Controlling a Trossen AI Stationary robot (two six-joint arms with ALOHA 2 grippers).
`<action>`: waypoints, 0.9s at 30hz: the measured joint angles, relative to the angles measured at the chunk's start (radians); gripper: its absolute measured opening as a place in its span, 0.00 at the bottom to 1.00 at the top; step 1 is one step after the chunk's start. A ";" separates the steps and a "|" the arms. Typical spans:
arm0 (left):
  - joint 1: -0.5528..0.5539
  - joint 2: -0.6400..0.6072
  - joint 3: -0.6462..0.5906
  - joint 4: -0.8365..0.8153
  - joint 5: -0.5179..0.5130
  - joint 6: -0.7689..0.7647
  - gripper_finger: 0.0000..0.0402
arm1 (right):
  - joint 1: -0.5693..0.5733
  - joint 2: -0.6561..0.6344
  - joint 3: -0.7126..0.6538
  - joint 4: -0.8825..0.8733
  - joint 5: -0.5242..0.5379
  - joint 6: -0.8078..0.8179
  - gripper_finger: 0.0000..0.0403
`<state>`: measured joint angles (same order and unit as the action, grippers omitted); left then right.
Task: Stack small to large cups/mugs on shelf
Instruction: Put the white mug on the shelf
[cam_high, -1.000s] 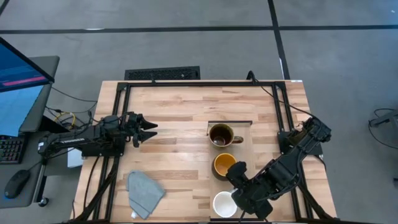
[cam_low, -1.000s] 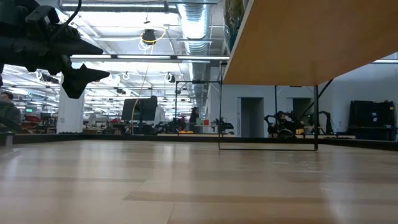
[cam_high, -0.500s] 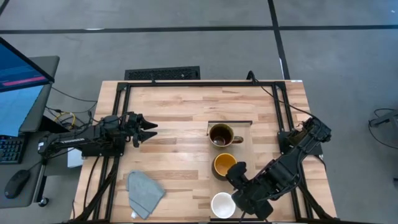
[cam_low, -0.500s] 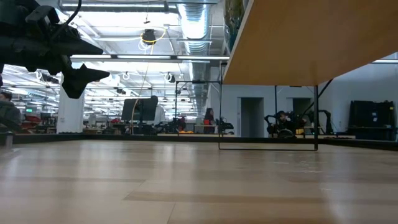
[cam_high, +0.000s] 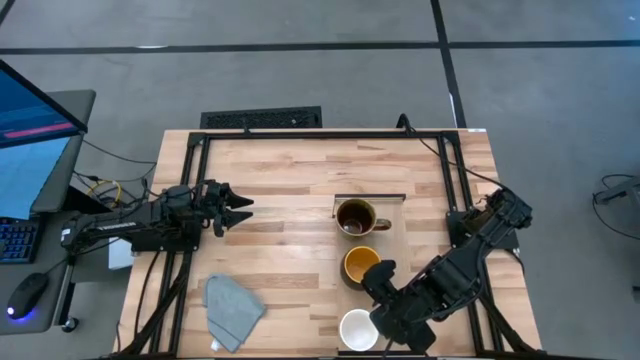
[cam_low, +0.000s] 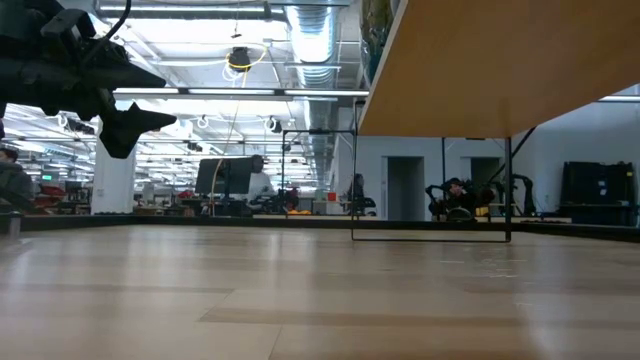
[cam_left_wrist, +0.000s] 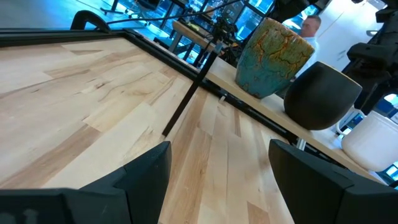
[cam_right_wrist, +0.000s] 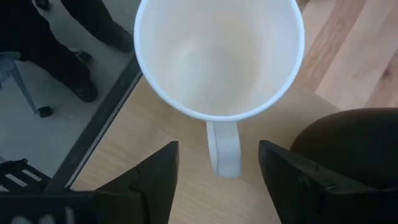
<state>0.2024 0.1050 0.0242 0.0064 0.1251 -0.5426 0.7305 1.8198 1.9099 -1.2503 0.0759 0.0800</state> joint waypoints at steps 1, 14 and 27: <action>0.000 0.000 0.000 0.000 0.000 0.000 0.65 | 0.000 0.000 0.000 0.000 0.000 0.002 0.60; 0.000 0.000 0.000 0.000 0.001 0.000 0.65 | -0.013 0.004 -0.033 0.016 -0.050 0.001 0.34; 0.000 0.000 0.000 0.000 0.002 0.000 0.65 | -0.020 0.002 -0.033 0.020 -0.052 0.031 0.21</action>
<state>0.2024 0.1049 0.0240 0.0065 0.1272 -0.5426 0.7109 1.8221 1.8771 -1.2302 0.0242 0.1111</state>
